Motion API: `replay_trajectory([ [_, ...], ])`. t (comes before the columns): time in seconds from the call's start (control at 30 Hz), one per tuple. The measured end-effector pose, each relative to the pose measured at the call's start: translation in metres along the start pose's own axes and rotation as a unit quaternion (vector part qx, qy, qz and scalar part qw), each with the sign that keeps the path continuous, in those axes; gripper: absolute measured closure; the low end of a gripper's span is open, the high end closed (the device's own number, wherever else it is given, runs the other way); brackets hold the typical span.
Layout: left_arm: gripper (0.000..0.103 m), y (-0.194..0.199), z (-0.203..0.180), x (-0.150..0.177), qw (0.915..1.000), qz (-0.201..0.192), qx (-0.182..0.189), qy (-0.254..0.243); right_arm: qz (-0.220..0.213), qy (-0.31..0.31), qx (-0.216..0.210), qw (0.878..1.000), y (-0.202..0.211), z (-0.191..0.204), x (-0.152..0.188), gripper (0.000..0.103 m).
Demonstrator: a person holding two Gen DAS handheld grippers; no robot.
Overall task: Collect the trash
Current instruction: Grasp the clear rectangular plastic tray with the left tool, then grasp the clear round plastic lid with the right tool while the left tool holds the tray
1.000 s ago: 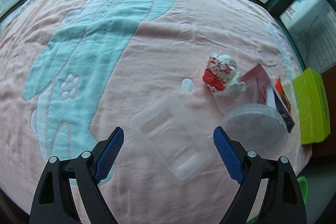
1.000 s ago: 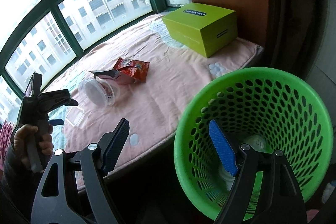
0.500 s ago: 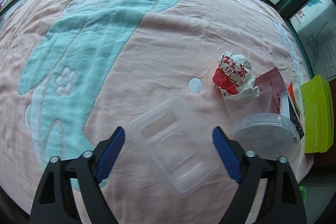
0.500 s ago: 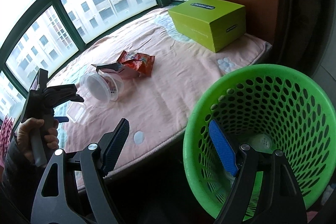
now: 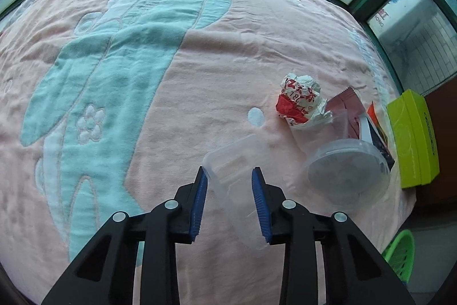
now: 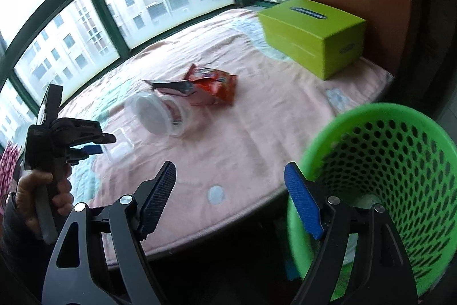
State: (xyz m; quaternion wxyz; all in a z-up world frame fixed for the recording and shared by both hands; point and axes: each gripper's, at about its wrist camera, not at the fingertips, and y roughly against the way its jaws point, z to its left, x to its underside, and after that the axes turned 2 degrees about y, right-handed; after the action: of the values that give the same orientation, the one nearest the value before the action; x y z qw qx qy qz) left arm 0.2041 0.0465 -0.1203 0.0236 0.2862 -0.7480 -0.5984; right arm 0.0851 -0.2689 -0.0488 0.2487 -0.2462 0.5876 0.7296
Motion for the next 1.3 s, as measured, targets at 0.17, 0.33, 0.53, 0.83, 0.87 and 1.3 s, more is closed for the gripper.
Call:
replay_trajectory([
  [0.17, 0.082, -0.004, 0.013, -0.002, 0.9998, 0.008, 0.013, 0.01, 0.001, 0.014, -0.007, 1.0, -0.008, 0.016, -0.006, 0.025],
  [0.33, 0.096, -0.004, 0.018, -0.003, 0.9994, 0.011, 0.032, 0.005, 0.008, 0.022, -0.008, 1.0, -0.016, 0.024, -0.007, 0.025],
  [0.53, 0.097, 0.007, 0.018, -0.005, 0.9985, 0.003, 0.053, -0.01, 0.012, 0.038, -0.017, 0.999, -0.03, 0.041, -0.011, 0.025],
  [0.83, 0.097, 0.038, 0.04, -0.012, 0.9964, -0.024, 0.08, -0.013, 0.011, 0.057, -0.033, 0.998, -0.063, 0.084, -0.031, 0.025],
  [0.87, 0.097, 0.041, 0.044, -0.013, 0.9962, -0.027, 0.083, -0.01, 0.013, 0.055, -0.034, 0.998, -0.069, 0.089, -0.033, 0.025],
  [1.3, 0.097, 0.05, 0.086, -0.027, 0.9941, -0.034, 0.103, 0.01, 0.02, 0.056, 0.03, 0.998, -0.129, 0.133, -0.043, 0.01],
])
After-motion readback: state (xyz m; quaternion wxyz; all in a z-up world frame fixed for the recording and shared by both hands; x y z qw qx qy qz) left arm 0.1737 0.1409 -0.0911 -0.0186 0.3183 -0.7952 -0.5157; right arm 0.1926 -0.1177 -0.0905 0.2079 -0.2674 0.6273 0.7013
